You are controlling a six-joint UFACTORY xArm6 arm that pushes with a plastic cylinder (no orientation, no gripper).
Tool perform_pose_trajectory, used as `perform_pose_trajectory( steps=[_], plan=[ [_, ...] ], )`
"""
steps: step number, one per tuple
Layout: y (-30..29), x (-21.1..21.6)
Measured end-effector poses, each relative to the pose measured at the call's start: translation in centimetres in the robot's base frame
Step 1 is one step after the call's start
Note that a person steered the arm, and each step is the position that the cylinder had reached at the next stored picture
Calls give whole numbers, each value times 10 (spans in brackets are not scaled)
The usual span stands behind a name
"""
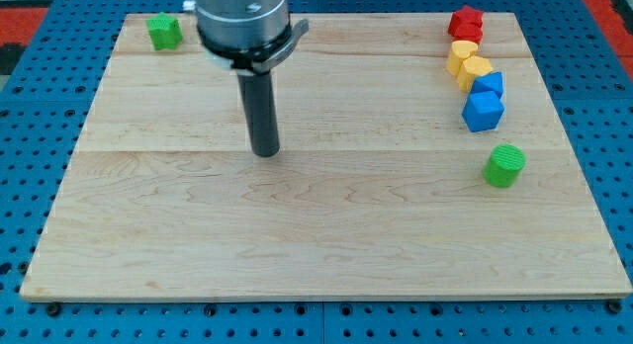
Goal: Push the red star left and down a bit
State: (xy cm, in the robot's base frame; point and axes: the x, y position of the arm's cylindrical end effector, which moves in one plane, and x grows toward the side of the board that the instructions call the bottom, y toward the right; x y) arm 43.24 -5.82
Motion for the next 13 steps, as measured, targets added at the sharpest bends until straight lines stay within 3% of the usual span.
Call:
perform_pose_trajectory(
  steps=[1,4,5,6,7,11,13],
  plan=[
    [7,-42],
    [120,-197],
    [107,-154],
    [109,-68],
    [140,-32],
    [301,-18],
    [366,-34]
  ],
)
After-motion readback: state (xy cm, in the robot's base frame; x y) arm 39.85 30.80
